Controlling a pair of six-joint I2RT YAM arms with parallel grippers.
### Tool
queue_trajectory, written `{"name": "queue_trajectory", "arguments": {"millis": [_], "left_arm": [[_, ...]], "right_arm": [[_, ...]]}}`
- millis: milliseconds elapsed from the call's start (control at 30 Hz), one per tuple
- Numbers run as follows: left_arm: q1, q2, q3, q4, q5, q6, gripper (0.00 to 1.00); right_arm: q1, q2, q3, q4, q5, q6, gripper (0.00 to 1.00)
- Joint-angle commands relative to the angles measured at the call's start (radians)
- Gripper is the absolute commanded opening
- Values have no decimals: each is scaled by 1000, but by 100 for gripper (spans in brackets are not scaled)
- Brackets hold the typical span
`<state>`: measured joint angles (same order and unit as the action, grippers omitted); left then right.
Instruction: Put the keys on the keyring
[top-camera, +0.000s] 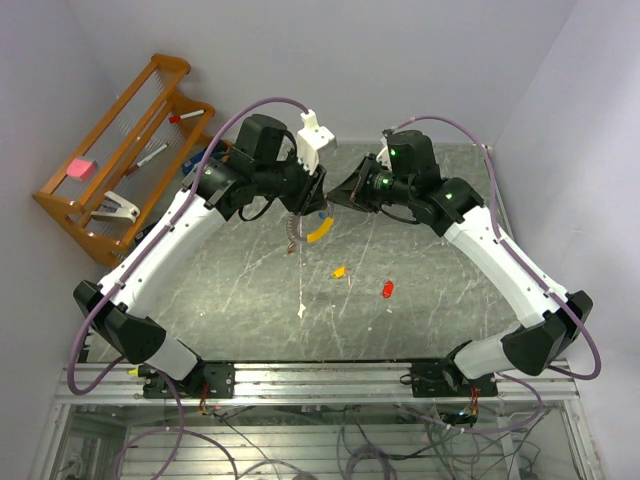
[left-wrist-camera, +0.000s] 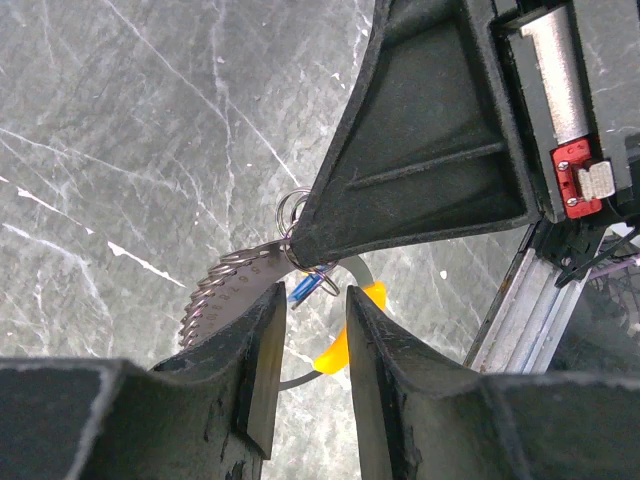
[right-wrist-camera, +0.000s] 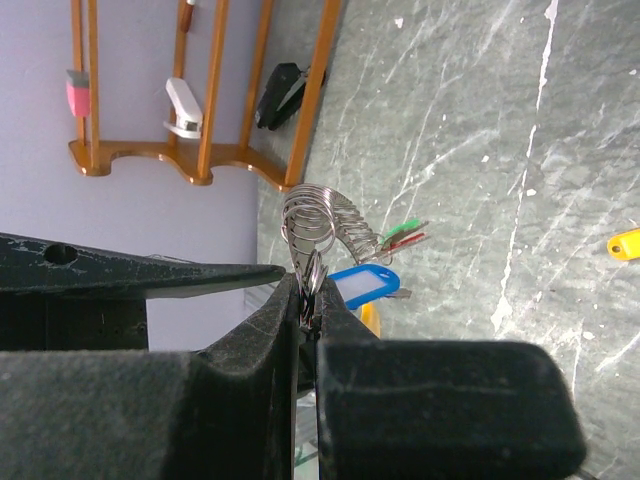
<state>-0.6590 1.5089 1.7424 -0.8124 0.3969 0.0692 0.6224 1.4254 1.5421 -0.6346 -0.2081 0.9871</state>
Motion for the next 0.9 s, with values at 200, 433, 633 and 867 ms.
{"name": "queue_trajectory", "arguments": {"millis": [200, 433, 633, 867], "left_arm": [[-2, 20, 41, 39, 25, -42, 41], [-2, 21, 23, 47, 20, -57, 42], [-2, 15, 6, 34, 3, -52, 42], [-2, -15, -20, 16, -18, -37, 41]], "right_arm": [[8, -5, 6, 15, 22, -3, 0], [7, 1, 10, 23, 22, -4, 0], [7, 12, 21, 33, 17, 0, 0], [7, 12, 18, 41, 21, 7, 0]]}}
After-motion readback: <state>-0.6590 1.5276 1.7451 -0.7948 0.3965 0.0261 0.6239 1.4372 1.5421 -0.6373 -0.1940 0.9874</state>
